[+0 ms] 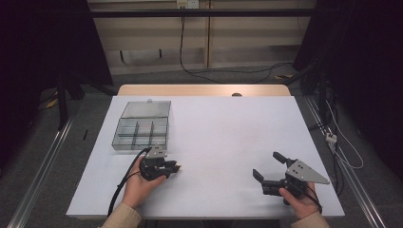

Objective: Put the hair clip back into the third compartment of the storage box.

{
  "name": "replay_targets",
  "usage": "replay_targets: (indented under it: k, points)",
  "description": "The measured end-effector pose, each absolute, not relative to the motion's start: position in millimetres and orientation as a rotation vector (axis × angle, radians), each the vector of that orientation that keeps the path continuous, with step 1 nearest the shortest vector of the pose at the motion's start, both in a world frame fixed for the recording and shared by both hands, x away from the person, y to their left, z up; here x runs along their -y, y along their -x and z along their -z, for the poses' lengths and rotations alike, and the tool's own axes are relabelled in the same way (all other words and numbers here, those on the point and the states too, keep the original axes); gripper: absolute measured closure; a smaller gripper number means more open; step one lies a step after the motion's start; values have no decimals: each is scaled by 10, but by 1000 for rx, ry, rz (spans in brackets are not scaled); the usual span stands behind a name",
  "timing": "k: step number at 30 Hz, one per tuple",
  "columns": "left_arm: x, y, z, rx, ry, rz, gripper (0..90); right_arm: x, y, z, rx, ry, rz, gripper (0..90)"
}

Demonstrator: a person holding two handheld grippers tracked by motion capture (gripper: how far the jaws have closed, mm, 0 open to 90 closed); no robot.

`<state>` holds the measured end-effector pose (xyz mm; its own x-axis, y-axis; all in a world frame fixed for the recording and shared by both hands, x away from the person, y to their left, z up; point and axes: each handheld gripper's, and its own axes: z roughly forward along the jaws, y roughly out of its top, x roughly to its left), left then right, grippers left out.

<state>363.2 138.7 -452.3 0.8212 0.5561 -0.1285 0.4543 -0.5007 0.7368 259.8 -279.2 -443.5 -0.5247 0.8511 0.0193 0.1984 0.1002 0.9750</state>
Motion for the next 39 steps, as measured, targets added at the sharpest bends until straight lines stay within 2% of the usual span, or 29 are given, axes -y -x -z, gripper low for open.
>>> replay_targets:
  k: [39]
  points:
    - [-1354,-3833,4132,-771,-2139,-87,729,2782,-2581,4428,-1817,-1022,-1464,35]
